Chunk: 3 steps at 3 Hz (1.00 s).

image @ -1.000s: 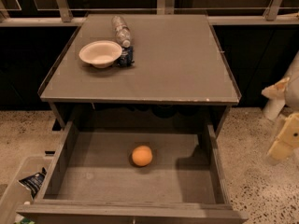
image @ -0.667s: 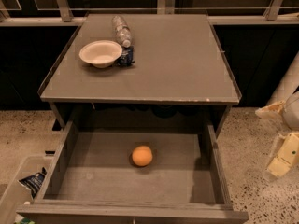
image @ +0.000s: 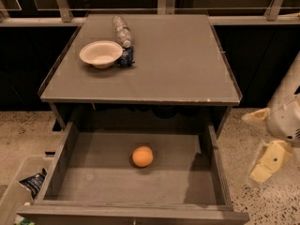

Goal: Pick orange from top drawer and place on counter

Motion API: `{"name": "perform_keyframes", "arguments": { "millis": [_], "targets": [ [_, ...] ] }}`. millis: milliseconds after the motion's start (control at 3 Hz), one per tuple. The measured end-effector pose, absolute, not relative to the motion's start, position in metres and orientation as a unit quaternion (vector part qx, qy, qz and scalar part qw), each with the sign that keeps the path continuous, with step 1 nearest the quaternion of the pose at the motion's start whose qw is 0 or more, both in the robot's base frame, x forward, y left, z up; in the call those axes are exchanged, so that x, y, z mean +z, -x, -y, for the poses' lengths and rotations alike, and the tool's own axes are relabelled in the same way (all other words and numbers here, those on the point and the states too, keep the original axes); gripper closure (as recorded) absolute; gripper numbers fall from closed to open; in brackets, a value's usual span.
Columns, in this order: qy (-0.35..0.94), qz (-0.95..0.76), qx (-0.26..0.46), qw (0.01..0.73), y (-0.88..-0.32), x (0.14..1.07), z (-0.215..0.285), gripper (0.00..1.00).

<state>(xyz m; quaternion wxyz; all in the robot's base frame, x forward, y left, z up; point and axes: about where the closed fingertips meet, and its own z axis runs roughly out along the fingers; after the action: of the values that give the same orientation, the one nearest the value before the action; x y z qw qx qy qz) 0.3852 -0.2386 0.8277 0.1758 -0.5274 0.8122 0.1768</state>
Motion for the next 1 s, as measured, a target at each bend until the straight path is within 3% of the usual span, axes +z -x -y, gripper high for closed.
{"name": "perform_keyframes", "arguments": {
  "millis": [667, 1000],
  "targets": [
    [0.576, -0.711, 0.290, 0.280, -0.392, 0.831, 0.135, 0.00],
    [0.574, -0.702, 0.304, 0.292, -0.392, 0.840, 0.123, 0.00]
  ]
}}
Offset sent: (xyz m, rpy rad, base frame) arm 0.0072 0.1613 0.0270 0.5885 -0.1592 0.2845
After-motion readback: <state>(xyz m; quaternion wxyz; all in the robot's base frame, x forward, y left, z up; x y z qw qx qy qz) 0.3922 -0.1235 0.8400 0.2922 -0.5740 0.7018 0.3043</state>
